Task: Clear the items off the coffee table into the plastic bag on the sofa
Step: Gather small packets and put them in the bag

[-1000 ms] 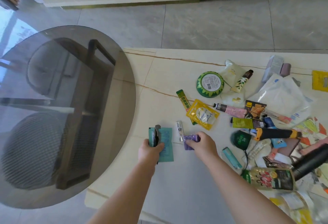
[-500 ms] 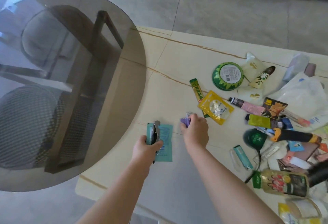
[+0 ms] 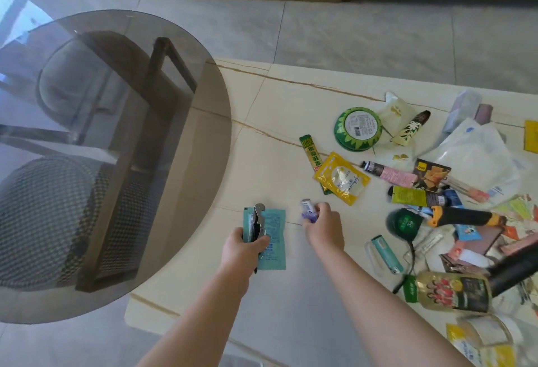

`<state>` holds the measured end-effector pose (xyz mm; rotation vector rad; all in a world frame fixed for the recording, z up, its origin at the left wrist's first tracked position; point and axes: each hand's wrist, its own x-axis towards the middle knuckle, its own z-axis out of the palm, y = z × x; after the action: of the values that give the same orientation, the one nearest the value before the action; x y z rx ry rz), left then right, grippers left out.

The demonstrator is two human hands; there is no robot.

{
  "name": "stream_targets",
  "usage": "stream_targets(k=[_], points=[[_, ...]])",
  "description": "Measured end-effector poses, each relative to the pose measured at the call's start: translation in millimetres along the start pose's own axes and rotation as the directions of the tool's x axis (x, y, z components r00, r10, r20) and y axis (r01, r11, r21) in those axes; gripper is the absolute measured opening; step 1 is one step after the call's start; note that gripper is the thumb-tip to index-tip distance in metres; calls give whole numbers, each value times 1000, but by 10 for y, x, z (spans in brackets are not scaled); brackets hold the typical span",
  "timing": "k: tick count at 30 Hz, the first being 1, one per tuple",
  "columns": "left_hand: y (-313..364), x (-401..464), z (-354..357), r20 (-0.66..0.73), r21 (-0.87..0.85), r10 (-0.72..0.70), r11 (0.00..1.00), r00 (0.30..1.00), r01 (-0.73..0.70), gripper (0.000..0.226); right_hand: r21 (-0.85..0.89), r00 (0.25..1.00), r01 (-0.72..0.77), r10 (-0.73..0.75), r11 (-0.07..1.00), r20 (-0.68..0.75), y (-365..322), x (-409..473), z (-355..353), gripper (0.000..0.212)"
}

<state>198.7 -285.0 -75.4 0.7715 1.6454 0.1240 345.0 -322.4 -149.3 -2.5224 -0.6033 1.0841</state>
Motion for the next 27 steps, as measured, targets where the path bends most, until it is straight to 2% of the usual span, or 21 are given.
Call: stream_targets(k=[4,7,11,17,19,22,27], points=[[74,-175,95,-1,10,5,1000,1000,-5,15,380,994,-90,59,920,94,112,-170,-289,20],[205,-426,202,15,21,13,1000,1000,-14,19,531,982,-143,54,835,180,160,-391,-640,25],[504,-811,352,46,47,75,996,996,-77,23,650,977,-183,64,738,203,128,-670,-1215,27],[1010,-1550,468,148,94,201,972,968,-217,22,848,978,-210,103,487,184,-57,-1218,-1970,37],[1147,-1814,471,212,87,221,966,952,-244,21,891,978,-208,89,403,188,-136,-1478,-2235,35],[1308,-2213,463,312,93,248,953,917,-290,18,915,987,-158,70,371,142,-180,-1864,-2559,38],[1445,-2842,468,483,122,251,929,839,-348,11,975,983,-100,172,196,66,-150,-2532,-2996,46]])
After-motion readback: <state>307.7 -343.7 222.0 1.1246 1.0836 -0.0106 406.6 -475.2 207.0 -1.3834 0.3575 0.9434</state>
